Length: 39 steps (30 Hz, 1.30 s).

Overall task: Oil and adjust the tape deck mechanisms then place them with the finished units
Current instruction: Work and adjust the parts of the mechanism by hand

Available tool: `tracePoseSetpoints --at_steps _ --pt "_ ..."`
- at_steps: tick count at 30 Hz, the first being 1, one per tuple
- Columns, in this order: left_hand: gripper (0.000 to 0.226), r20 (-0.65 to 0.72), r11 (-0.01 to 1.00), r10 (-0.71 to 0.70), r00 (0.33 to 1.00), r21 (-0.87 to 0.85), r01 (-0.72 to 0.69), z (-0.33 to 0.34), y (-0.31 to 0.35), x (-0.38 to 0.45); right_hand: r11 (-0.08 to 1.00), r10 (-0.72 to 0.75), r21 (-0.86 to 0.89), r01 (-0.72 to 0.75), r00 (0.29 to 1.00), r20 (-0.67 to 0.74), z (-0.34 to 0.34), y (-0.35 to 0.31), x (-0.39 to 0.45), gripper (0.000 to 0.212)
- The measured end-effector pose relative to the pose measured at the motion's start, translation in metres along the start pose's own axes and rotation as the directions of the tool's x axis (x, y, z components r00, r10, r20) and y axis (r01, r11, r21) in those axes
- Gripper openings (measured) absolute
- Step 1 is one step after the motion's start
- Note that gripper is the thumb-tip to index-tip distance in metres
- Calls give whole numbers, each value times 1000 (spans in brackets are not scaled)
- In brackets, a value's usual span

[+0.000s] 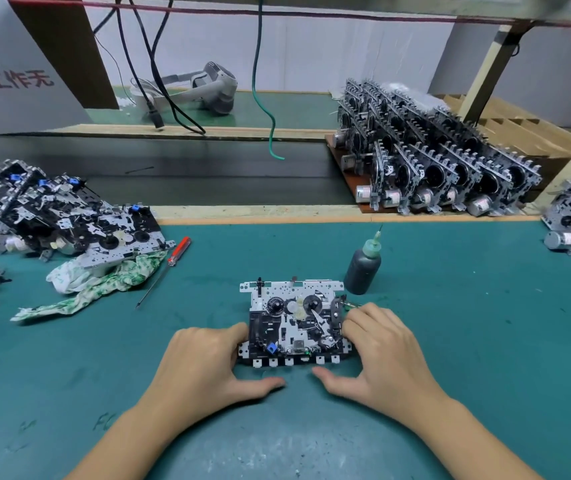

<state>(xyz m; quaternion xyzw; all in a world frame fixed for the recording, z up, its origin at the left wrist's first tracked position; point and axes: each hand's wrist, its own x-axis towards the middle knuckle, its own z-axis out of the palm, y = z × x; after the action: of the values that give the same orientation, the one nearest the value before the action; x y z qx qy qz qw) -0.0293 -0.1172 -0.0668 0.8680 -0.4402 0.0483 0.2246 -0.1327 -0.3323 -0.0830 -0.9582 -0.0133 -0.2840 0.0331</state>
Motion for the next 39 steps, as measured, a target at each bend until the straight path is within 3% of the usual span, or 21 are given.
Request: tracePoseSetpoints --at_steps 5,7,11,18,22,26,34,39 --pt "44 2 1000 26 1000 -9 -26 1 -4 0 998 -41 -44 42 999 23 -2 4 0 51" --pt "37 -9 997 79 997 -11 -79 1 -5 1 999 -21 -40 21 1000 19 -3 4 1 55" --pt "44 -44 990 138 989 -17 -139 1 -7 1 997 55 -60 -57 998 -35 2 -3 0 58" --pt "47 -29 992 80 996 98 -77 4 -7 1 993 -75 -86 82 994 81 -3 10 0 50" --pt "49 -75 988 88 993 137 -77 5 -3 1 995 -63 -77 68 995 73 -2 11 0 49" --pt "44 -133 980 42 990 200 -14 8 2 3 997 -67 38 63 992 110 -3 12 0 53" --pt "47 -81 978 129 988 173 -113 6 -6 2 997 -75 41 71 992 106 -3 12 1 47" --pt "47 -139 989 58 989 146 -38 10 -1 2 997 -58 61 53 995 86 -3 12 0 46"
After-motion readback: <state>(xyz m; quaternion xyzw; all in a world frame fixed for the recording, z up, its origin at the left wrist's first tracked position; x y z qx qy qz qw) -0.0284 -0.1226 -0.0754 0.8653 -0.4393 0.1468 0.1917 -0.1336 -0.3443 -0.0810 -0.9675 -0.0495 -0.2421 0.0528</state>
